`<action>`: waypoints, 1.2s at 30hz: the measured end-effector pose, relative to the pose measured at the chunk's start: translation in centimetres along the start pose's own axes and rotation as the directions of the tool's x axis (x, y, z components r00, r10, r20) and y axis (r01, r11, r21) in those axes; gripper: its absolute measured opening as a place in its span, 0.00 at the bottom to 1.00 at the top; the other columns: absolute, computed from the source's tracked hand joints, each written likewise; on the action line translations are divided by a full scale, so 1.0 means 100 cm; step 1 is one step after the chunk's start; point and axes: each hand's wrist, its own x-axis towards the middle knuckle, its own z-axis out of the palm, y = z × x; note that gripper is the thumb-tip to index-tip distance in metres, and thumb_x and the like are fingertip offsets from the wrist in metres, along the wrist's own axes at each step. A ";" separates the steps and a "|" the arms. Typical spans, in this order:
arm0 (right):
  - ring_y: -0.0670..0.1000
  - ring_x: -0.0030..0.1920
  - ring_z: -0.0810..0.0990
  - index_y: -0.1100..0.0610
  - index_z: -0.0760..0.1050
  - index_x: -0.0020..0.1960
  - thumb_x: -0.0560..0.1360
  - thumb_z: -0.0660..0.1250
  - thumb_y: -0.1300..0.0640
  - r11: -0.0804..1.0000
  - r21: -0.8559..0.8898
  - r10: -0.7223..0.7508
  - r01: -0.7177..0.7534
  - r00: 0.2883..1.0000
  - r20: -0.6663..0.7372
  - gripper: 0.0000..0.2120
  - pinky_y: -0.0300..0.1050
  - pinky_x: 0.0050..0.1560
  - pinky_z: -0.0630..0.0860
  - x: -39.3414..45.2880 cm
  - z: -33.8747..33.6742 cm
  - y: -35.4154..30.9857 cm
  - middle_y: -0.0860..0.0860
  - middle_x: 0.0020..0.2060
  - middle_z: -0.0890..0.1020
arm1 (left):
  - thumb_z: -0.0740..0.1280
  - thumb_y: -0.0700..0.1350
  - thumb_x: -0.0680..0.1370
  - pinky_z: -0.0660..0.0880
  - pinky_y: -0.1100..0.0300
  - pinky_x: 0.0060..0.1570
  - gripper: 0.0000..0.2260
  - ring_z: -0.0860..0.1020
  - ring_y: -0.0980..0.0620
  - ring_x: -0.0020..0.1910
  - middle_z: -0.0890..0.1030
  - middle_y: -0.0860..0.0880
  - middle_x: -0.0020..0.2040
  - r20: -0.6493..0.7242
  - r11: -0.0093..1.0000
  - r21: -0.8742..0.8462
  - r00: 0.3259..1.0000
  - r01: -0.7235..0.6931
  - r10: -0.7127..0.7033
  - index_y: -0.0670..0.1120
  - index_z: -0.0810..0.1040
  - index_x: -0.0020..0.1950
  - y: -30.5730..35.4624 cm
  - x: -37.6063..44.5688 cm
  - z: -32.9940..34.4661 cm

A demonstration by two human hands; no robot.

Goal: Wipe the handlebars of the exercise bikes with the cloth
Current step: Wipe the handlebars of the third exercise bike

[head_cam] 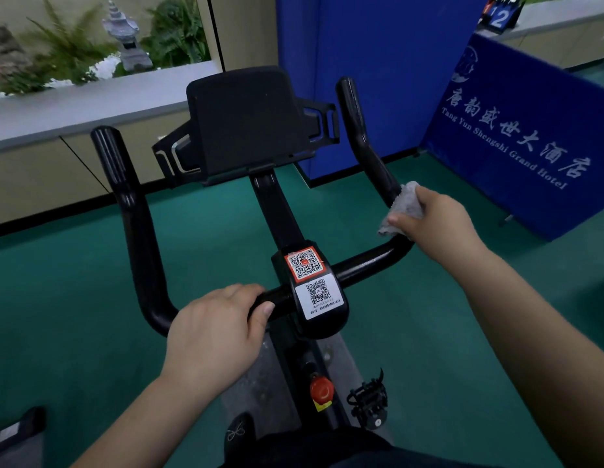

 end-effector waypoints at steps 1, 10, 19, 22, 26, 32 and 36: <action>0.58 0.56 0.77 0.59 0.68 0.68 0.74 0.70 0.50 1.000 -0.006 -0.013 0.013 1.000 -0.012 0.27 0.48 0.51 0.75 0.009 0.004 -0.002 0.59 0.60 0.77 | 0.52 0.58 0.75 0.70 0.60 0.28 0.17 0.80 0.51 0.36 0.81 0.57 0.39 0.001 1.000 -0.001 1.000 -0.002 0.002 0.56 0.78 0.48 0.000 0.000 0.000; 0.59 0.52 0.75 0.66 0.69 0.63 0.77 0.63 0.44 0.988 -0.099 -0.112 0.115 0.993 0.028 0.27 0.46 0.42 0.68 0.076 0.019 -0.025 0.62 0.56 0.77 | 0.54 0.57 0.75 0.67 0.62 0.26 0.16 0.79 0.50 0.32 0.80 0.56 0.36 -0.027 1.000 0.013 0.999 -0.016 0.016 0.54 0.79 0.46 0.000 0.001 -0.001; 0.59 0.56 0.75 0.65 0.67 0.65 0.79 0.61 0.47 0.981 0.064 -0.180 0.181 0.983 -0.030 0.24 0.44 0.45 0.66 0.126 0.025 -0.065 0.62 0.60 0.76 | 0.54 0.57 0.74 0.64 0.63 0.27 0.14 0.79 0.53 0.33 0.79 0.58 0.35 -0.016 1.000 0.017 1.000 -0.020 0.021 0.56 0.78 0.47 -0.001 0.001 -0.002; 0.53 0.51 0.74 0.64 0.69 0.62 0.79 0.61 0.48 0.961 0.164 -0.212 0.225 0.973 -0.095 0.21 0.43 0.46 0.68 0.140 0.025 -0.078 0.59 0.58 0.77 | 0.54 0.57 0.74 0.65 0.64 0.27 0.14 0.79 0.54 0.33 0.79 0.58 0.35 -0.013 1.000 0.015 1.000 -0.018 0.018 0.56 0.78 0.47 -0.001 0.001 -0.002; 0.53 0.53 0.75 0.63 0.69 0.63 0.79 0.61 0.47 0.933 0.231 -0.245 0.276 0.957 -0.157 0.22 0.40 0.46 0.68 0.160 0.021 -0.099 0.58 0.58 0.76 | 0.55 0.57 0.74 0.69 0.62 0.27 0.13 0.79 0.54 0.33 0.79 0.58 0.36 -0.026 1.000 0.004 0.999 -0.026 0.026 0.56 0.78 0.47 -0.002 0.001 -0.001; 0.49 0.48 0.72 0.62 0.68 0.62 0.79 0.61 0.47 0.913 0.234 -0.286 0.333 0.934 -0.213 0.20 0.26 0.31 0.65 0.179 0.021 -0.110 0.56 0.56 0.75 | 0.56 0.57 0.74 0.69 0.62 0.27 0.13 0.79 0.54 0.33 0.79 0.59 0.36 -0.032 1.000 -0.005 0.999 -0.025 0.025 0.56 0.78 0.47 -0.002 0.001 0.000; 0.57 0.57 0.74 0.63 0.62 0.66 0.78 0.61 0.46 0.952 0.149 -0.250 0.266 0.961 -0.117 0.26 0.44 0.46 0.67 0.176 0.018 -0.107 0.61 0.62 0.72 | 0.55 0.57 0.74 0.70 0.62 0.27 0.13 0.79 0.54 0.33 0.79 0.59 0.36 -0.028 1.000 0.007 1.000 -0.014 0.014 0.56 0.78 0.47 -0.002 0.001 0.000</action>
